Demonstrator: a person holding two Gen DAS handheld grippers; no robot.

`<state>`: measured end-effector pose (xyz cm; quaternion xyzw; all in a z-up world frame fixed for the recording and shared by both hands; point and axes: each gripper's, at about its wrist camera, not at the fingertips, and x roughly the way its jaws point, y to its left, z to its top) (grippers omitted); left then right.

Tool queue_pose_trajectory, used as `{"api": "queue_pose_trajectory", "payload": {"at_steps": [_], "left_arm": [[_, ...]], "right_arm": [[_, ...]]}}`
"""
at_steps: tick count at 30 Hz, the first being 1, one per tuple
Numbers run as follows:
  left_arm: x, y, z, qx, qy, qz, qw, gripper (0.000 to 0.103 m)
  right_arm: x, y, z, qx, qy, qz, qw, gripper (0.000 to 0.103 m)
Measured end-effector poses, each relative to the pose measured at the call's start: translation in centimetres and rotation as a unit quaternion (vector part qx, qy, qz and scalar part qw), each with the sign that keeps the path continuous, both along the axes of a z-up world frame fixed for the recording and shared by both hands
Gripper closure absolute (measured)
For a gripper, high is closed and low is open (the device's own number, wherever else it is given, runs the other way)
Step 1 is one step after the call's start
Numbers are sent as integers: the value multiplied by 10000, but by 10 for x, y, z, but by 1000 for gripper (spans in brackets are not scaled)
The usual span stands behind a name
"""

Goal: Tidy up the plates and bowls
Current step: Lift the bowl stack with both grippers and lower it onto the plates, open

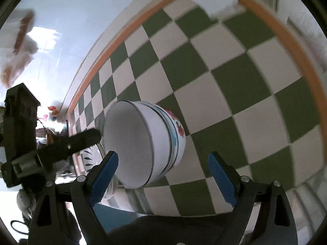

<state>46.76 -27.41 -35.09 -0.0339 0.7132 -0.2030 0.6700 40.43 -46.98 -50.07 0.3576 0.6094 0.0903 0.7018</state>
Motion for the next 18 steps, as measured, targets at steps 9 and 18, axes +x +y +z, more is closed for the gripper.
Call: {"api": "queue_pose_trajectory", "payload": {"at_steps": [9, 18], "left_arm": [[14, -10, -61, -261, 884, -114, 9957, 18], [11, -12, -65, -822, 919, -7, 9924, 40]], "right_arm": [[16, 10, -63, 828, 350, 63, 9959, 12], [25, 22, -89, 1156, 335, 149, 9926, 43]]}}
